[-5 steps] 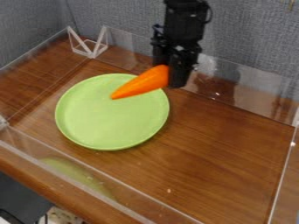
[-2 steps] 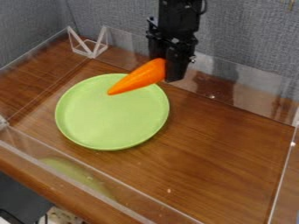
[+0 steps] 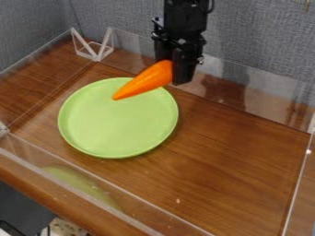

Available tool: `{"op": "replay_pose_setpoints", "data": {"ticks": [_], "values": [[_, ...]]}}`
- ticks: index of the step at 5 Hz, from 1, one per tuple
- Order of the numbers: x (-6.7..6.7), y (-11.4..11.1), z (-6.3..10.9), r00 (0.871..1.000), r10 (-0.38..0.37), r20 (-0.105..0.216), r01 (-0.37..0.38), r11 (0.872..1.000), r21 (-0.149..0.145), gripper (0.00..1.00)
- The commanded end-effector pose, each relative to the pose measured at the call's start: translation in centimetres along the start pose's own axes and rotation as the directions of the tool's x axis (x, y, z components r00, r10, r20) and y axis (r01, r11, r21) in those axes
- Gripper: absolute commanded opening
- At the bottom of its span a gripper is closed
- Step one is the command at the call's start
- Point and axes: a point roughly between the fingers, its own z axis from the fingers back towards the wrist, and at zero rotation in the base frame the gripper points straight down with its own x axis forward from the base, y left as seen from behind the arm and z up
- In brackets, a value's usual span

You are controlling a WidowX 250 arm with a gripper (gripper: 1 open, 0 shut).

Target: Put the carrot on the left side

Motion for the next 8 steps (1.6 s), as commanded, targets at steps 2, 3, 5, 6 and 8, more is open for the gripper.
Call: {"op": "replay_pose_setpoints", "data": {"ticks": [2,3,5,6,8], "values": [[0.6,0.6,1.9,0.997,0.010,0.079,-0.012,1.000,0.026,0.00],[0.8,0.8,1.8,0.996,0.011,0.086,-0.013,1.000,0.022,0.00],[1.2,0.6,2.1,0.994,0.009,0.106,-0.011,1.000,0.019,0.00],[1.5,0.5,2.2,0.994,0.004,0.113,-0.006,1.000,0.017,0.00],[1.7,0.7,2.1,0.992,0.009,0.123,-0.011,1.000,0.016,0.00]]}}
